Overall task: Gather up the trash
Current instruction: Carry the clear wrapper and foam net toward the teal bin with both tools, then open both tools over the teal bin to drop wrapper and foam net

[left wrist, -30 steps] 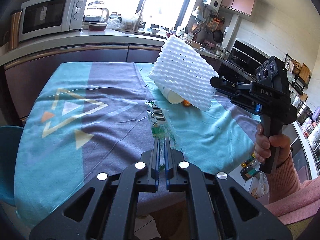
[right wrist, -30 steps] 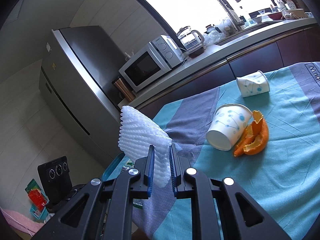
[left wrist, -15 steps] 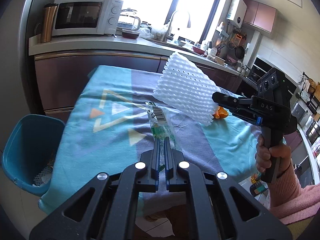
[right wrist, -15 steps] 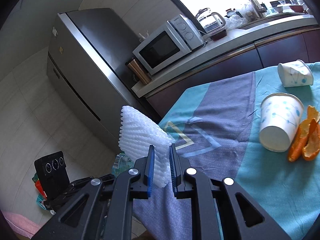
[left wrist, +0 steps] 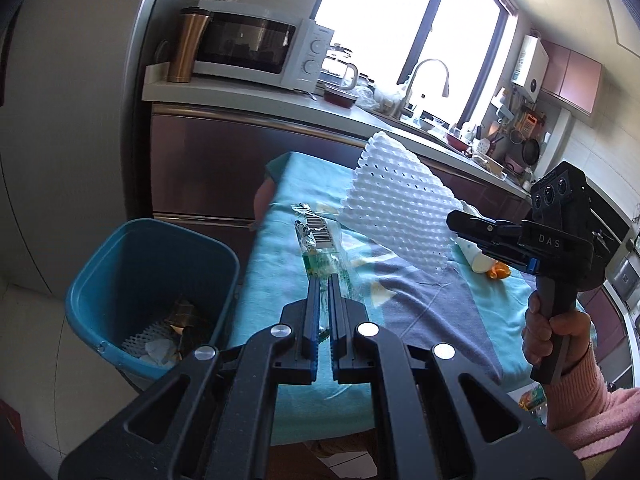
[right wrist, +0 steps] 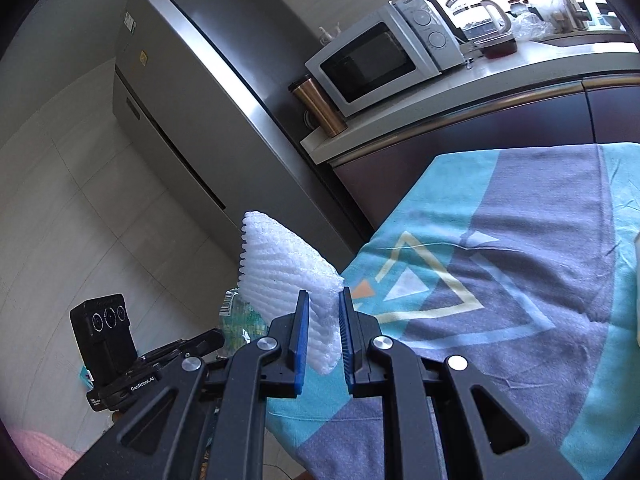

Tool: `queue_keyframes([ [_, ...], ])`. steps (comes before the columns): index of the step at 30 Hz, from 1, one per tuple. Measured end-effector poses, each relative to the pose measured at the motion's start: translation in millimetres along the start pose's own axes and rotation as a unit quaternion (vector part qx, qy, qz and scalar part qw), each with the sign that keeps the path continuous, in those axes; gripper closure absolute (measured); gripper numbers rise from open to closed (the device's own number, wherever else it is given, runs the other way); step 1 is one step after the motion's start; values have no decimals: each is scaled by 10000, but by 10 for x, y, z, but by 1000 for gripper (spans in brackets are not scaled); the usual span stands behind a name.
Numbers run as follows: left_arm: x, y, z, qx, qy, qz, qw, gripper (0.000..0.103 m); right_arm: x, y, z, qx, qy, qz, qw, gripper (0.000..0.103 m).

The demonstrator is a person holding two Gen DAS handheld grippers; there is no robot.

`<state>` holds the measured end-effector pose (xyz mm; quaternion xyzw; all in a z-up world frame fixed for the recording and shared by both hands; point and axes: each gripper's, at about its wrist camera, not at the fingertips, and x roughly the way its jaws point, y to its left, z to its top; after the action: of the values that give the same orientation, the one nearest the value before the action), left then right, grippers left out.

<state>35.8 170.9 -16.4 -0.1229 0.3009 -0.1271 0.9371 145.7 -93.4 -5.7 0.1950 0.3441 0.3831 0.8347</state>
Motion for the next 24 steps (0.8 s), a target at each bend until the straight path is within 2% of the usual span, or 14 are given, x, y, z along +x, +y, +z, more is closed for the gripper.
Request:
queue_keyframes([
  [10, -74, 580, 8, -419, -64, 610, 9972, 98, 549, 297, 131, -292, 405, 64, 9987, 90],
  [24, 216, 1295, -81, -940, 268, 1235, 9875, 98, 1382, 528, 114, -477, 941, -125, 9943, 89],
])
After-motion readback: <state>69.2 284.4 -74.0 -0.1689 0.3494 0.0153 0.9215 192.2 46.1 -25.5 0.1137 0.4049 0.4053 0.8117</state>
